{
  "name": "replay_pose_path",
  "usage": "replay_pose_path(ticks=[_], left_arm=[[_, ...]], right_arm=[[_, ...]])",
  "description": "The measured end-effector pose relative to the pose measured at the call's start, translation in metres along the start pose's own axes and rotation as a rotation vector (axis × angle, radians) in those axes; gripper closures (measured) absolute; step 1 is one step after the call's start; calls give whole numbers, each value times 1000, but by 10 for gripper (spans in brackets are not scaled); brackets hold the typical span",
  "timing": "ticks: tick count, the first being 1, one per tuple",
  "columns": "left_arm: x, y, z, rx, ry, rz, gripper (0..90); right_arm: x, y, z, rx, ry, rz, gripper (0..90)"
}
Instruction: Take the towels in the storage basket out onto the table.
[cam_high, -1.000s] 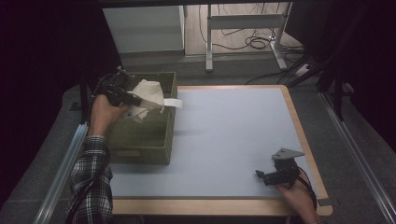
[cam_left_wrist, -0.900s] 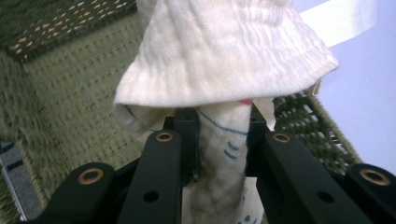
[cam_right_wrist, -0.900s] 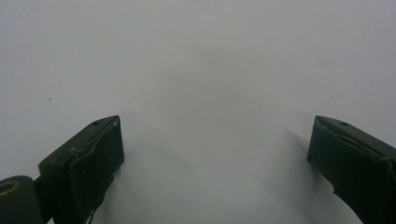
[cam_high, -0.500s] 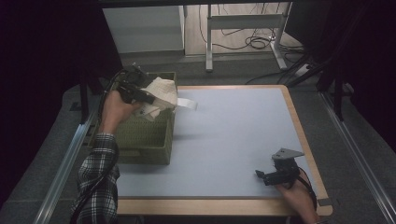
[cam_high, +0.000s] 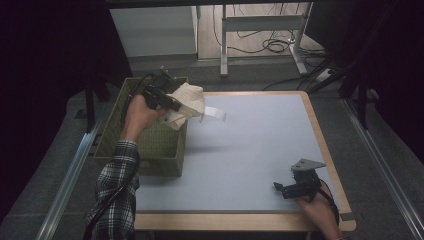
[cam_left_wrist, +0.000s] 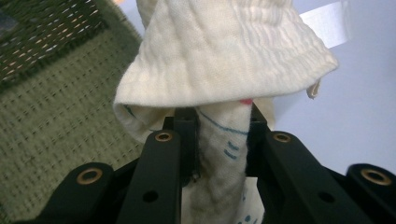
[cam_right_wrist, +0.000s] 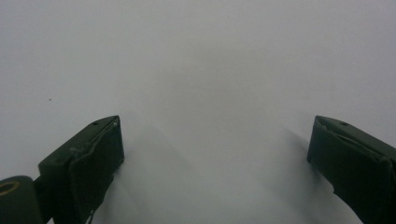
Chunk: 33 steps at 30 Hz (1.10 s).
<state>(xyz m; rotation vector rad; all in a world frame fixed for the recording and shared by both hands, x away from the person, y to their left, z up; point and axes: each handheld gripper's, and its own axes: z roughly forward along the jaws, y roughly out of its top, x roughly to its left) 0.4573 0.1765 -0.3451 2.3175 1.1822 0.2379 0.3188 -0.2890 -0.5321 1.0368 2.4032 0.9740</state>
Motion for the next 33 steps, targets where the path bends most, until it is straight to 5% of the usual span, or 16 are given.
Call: replay_pose_path(ticks=[22, 33], left_arm=[[-49, 36, 43, 17, -62, 95, 749], [-80, 47, 80, 47, -99, 150, 747]], right_arm=[[0, 0, 0, 1, 1, 2, 38], [0, 0, 0, 0, -1, 0, 37]])
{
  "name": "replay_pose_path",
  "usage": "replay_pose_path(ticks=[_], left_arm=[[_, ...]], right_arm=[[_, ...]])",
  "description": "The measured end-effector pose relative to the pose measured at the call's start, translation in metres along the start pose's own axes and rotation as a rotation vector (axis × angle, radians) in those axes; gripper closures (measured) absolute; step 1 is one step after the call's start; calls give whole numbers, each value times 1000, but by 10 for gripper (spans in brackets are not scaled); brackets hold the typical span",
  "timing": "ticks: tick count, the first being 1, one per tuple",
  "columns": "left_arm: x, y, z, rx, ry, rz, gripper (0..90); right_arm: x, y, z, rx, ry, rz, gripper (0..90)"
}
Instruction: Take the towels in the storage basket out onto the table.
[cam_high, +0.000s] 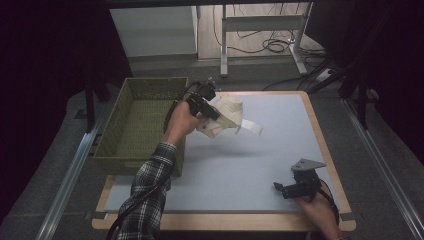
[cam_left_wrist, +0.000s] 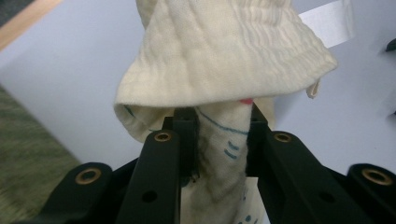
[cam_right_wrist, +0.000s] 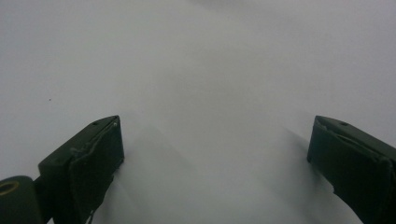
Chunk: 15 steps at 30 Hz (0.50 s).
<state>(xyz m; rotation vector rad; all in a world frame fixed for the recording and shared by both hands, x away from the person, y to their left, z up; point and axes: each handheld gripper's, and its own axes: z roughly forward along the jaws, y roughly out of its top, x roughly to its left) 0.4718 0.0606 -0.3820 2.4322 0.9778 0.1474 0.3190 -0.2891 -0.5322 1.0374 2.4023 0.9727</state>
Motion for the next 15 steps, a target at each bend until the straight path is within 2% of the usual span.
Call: replay_pose_path(ticks=[7, 15], left_arm=[[-16, 3, 30, 28, -34, 25, 742], [-31, -4, 60, 62, -74, 42, 736]], right_arm=[[0, 0, 0, 0, 1, -1, 37], [0, 0, 0, 0, 2, 0, 37]])
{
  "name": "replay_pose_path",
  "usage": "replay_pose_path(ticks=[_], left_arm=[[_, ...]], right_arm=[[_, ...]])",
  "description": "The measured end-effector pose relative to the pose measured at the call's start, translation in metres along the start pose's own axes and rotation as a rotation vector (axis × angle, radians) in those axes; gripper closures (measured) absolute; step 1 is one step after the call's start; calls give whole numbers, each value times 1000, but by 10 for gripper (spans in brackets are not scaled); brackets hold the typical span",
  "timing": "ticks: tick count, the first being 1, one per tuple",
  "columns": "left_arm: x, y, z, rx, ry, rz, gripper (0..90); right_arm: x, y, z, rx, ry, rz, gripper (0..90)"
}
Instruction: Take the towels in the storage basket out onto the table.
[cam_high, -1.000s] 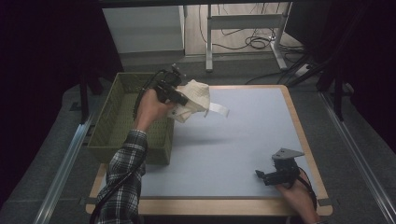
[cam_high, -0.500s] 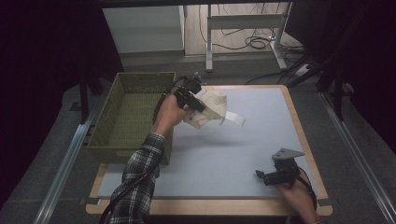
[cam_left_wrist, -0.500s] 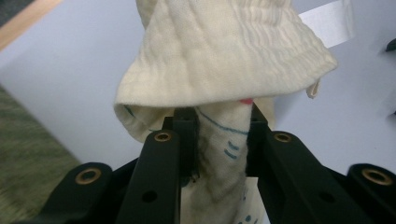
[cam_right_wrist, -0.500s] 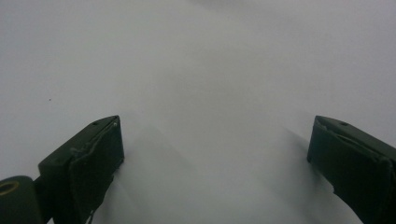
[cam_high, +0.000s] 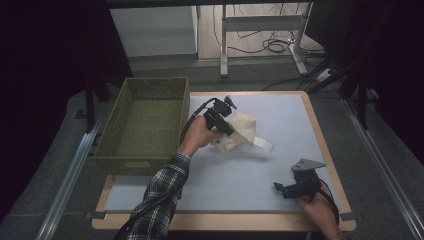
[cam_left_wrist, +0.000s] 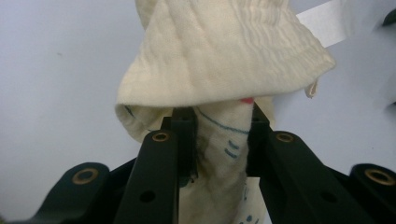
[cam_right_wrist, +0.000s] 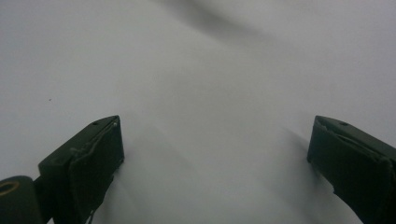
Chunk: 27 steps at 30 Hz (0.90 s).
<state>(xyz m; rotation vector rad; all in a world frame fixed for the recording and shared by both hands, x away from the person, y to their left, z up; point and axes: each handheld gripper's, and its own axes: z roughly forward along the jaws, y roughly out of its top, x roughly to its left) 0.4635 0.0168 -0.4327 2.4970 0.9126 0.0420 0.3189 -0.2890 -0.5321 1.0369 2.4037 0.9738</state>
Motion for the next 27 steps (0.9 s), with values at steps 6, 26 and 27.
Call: replay_pose_path(ticks=[6, 26, 27], left_arm=[[-8, -6, 20, 15, 17, 21, 721], [-12, -31, 49, -29, 92, 38, 401], [-13, -32, 47, -36, 98, 42, 390]], right_arm=[[0, 0, 0, 0, 0, 0, 37], [0, 0, 0, 0, 0, 0, 38], [0, 0, 0, 0, 0, 0, 38]])
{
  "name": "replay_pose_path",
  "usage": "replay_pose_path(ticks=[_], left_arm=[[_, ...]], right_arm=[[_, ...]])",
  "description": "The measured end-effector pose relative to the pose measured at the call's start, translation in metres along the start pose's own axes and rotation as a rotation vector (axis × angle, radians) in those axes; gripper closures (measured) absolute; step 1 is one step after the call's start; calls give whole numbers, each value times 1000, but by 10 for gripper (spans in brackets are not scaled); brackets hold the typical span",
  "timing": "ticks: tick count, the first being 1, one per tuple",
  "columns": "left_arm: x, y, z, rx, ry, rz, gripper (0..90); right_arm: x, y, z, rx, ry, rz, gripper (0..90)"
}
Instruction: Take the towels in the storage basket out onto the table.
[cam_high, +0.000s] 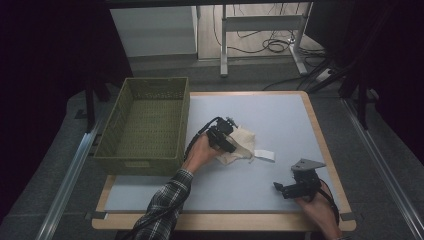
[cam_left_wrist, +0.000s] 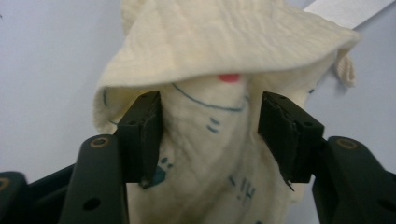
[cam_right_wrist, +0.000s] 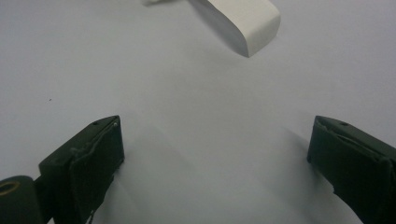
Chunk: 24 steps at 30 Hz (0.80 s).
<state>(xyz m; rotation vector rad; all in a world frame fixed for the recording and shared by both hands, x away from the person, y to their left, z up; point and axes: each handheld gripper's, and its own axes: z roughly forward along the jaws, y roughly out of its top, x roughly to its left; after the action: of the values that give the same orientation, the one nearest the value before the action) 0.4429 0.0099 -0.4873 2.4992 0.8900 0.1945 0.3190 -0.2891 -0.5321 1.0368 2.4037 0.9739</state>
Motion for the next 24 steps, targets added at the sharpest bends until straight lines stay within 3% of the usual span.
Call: replay_pose_path(ticks=[6, 12, 14, 16, 19, 21, 24], left_arm=[[-5, -6, -16, -50, 21, 5, 314], [-9, -17, -26, -70, 38, 12, 341], [-10, -21, -28, -73, 49, 9, 364], [-11, -24, -30, -71, 58, 5, 379], [-10, -29, -33, -69, 72, -4, 407], [-10, -31, -35, -87, 61, -29, 421], [-13, -31, -36, -91, 66, -31, 431]], right_arm=[[0, 0, 0, 1, -2, -1, 36], [0, 0, -1, 4, -2, 1, 53], [-1, 0, -2, -6, -8, 14, 103], [-2, 1, -5, -7, -4, 17, 217], [-5, 7, -8, -32, 67, 55, 312], [-5, 14, -7, -37, 90, 50, 359], [-4, 28, -2, -46, 126, 40, 435]])
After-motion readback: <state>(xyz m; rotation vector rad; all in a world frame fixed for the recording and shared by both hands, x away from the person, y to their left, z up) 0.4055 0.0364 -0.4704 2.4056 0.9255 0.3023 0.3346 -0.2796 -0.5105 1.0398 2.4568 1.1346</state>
